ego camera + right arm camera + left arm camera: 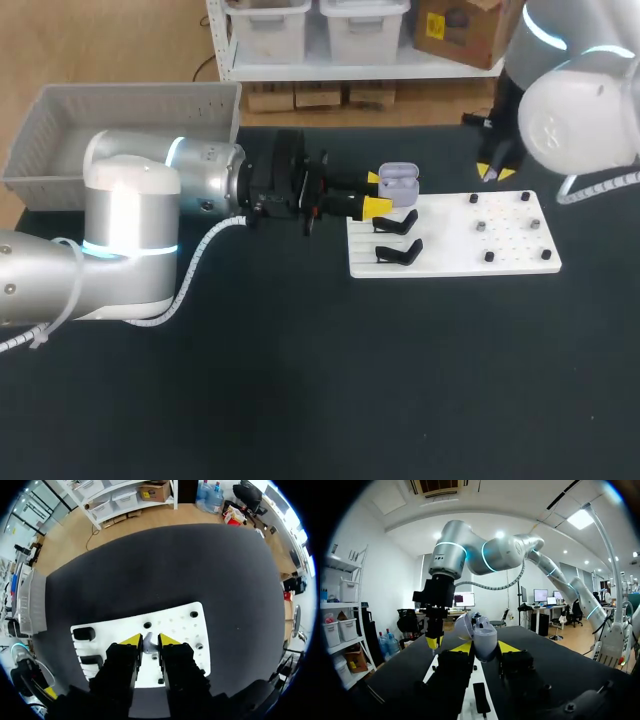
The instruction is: Pick up each earbud case from the left stands, insert the matching earbuds, close the lid, and place the case in the box.
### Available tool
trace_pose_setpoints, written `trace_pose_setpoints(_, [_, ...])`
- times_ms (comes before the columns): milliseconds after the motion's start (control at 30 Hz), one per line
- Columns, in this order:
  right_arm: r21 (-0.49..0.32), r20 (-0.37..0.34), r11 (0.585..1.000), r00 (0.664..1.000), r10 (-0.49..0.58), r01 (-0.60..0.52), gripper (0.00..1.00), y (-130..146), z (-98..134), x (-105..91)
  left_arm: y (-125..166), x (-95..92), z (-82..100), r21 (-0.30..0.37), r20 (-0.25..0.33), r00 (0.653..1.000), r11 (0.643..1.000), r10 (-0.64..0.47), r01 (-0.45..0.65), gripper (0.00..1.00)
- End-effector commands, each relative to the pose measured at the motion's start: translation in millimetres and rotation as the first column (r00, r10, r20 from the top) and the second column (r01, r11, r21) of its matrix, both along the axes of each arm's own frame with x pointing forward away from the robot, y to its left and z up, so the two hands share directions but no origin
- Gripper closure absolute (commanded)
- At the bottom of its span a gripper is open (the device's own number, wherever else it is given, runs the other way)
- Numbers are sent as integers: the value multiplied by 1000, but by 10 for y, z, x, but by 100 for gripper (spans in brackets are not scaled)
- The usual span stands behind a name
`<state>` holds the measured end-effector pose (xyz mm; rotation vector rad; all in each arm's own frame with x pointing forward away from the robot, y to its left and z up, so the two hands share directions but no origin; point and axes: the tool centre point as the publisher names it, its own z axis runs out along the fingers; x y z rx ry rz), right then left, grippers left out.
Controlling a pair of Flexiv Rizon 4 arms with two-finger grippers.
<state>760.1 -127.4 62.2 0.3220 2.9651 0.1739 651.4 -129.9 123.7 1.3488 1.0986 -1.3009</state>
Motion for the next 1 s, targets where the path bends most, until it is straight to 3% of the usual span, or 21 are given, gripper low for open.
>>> trace_pose_setpoints(33, [8,8,999,999,48,-48,100,-60,421,-186,3,-7,-9,-2,2,1000,1000,3,-3,100])
trace_pose_setpoints(300, [59,15,969,971,238,-239,100,43,897,-307,3,-7,-9,-2,2,1000,1000,3,-3,100])
trace_pose_setpoints(567, [85,-24,899,901,434,-431,100,262,1181,-462,3,-7,-9,-2,2,1000,1000,3,-3,100])
trace_pose_setpoints(1000, [69,-18,890,891,454,-451,100,284,1201,-472,3,-7,-9,-2,2,1000,1000,3,-3,100])
